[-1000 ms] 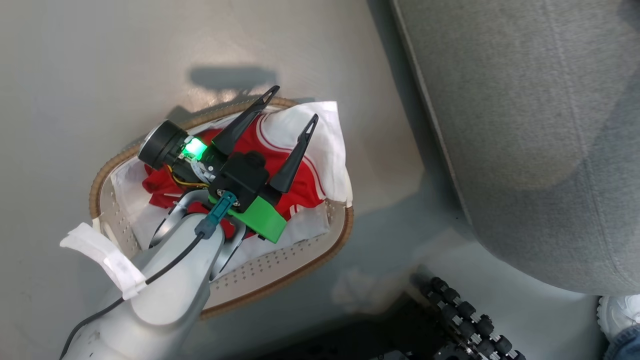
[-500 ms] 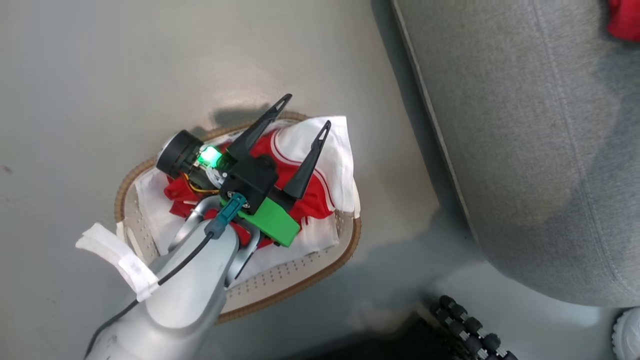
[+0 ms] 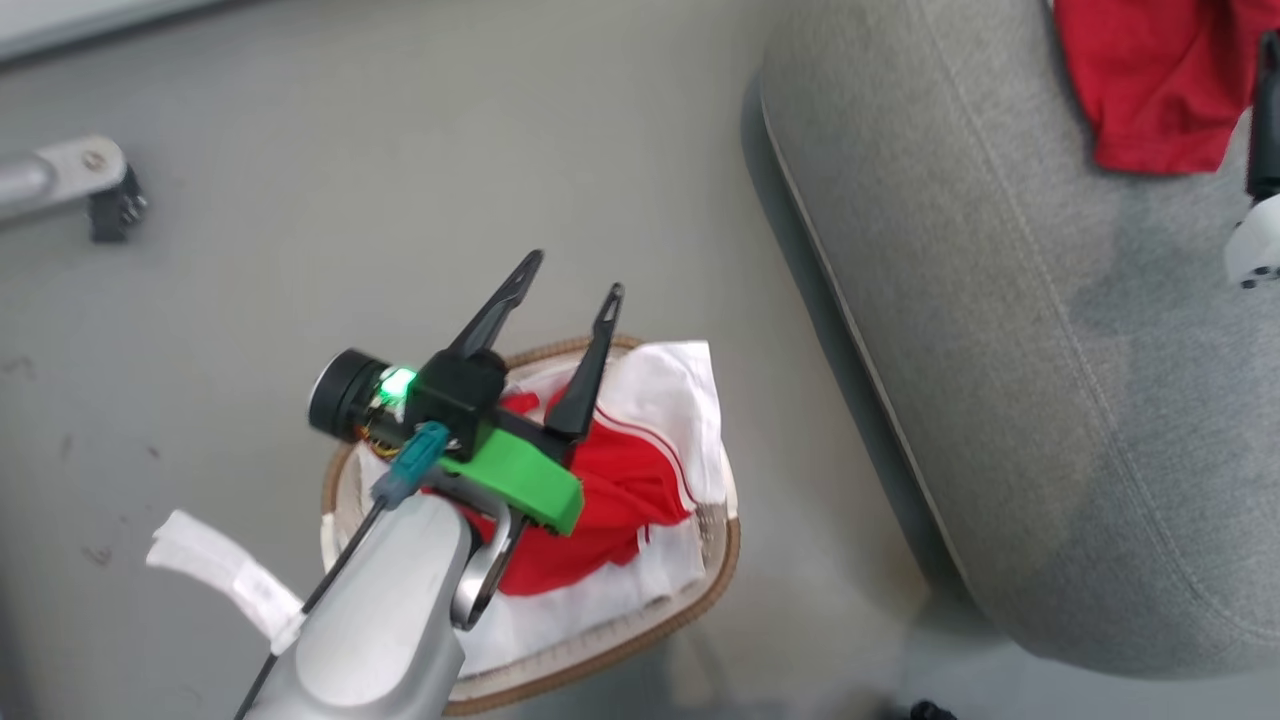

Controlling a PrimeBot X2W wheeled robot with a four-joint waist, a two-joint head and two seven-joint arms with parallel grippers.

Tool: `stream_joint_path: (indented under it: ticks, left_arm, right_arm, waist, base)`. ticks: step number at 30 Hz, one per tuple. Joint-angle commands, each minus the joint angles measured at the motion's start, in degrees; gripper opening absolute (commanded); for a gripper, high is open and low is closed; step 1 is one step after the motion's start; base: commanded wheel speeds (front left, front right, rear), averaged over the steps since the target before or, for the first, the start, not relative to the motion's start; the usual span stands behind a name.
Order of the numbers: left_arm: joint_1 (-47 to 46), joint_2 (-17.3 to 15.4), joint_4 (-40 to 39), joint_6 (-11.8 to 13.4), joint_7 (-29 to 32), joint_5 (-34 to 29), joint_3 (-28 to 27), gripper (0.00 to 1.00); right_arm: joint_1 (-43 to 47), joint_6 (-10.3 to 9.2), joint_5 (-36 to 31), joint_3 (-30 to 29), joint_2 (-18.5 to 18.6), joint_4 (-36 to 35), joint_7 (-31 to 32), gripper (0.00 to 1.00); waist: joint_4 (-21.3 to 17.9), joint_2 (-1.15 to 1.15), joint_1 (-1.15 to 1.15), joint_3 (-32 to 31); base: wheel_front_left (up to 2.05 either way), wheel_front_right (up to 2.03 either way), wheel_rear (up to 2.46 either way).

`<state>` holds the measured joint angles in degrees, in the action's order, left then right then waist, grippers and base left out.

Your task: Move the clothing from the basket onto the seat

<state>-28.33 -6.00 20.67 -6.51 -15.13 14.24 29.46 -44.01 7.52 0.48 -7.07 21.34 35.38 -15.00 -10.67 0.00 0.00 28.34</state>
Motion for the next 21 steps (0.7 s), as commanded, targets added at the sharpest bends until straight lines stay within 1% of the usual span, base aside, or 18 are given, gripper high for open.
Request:
stream_joint_path:
  ticks: [1, 4, 8, 16, 21]
  left_arm:
    - [2.1, 0.5, 0.2, 0.4, 0.0, 0.6, -1.4, 1.00]
    - [4.7, 0.9, 0.7, 0.7, 0.0, 1.0, -4.3, 1.00]
    - [8.1, 1.3, 1.0, 1.6, 0.0, 1.5, -8.9, 1.00]
    - [15.4, 2.5, 0.0, 3.4, 0.0, 2.2, -18.2, 1.00]
    - [19.8, 2.8, -0.5, 3.6, 0.0, 1.3, -21.8, 1.00]
  right_arm:
    - [1.4, -0.06, 0.0, 0.8, -0.6, 0.0, -0.3, 1.00]
    - [2.3, -0.06, 0.1, 2.2, -2.4, -0.9, -0.3, 1.00]
    - [4.4, -0.06, -0.2, 4.0, -5.8, -3.5, -0.3, 1.00]
    - [12.9, -0.06, 0.4, 8.0, -12.1, -8.7, -0.3, 1.00]
    - [19.8, -0.06, 0.6, 8.0, -16.1, -11.7, -0.3, 1.00]
  waist:
    - [2.8, 0.00, 0.00, -9.2]
    - [3.4, 0.00, 0.00, -12.3]
    - [4.2, 0.00, 0.00, -15.9]
    - [7.0, 0.00, 0.00, -21.1]
    - [8.7, 0.00, 0.00, -22.8]
  base:
    - [0.00, 0.00, 0.00]
    - [0.00, 0.00, 0.00]
    - [0.00, 0.00, 0.00]
    - [0.00, 0.00, 0.00]
    - [0.00, 0.00, 0.00]
